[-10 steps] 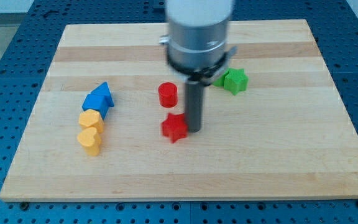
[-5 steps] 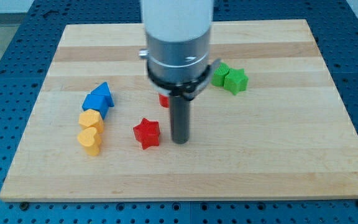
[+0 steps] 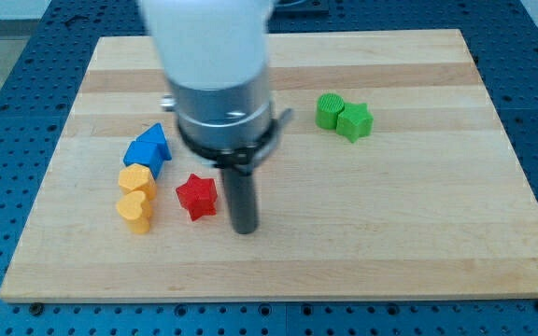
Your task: Slide the red star towards the yellow heart and yellow hexagon
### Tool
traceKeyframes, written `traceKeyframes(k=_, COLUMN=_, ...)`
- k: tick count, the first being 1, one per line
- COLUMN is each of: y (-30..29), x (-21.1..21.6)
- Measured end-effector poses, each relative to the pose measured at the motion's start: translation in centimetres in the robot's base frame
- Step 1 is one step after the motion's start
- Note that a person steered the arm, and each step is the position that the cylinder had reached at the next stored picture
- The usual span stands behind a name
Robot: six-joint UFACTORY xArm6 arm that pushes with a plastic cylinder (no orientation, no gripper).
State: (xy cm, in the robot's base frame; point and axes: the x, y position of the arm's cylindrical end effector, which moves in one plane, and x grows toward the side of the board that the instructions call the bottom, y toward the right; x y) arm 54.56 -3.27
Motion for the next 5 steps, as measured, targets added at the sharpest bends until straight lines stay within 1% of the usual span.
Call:
traceKeyframes(k=1, y=0.9, x=-1.4)
traceKeyframes(k=2, y=1.3, x=-4.2)
traceKeyframes(k=5, y=-2.2, x=-3.3)
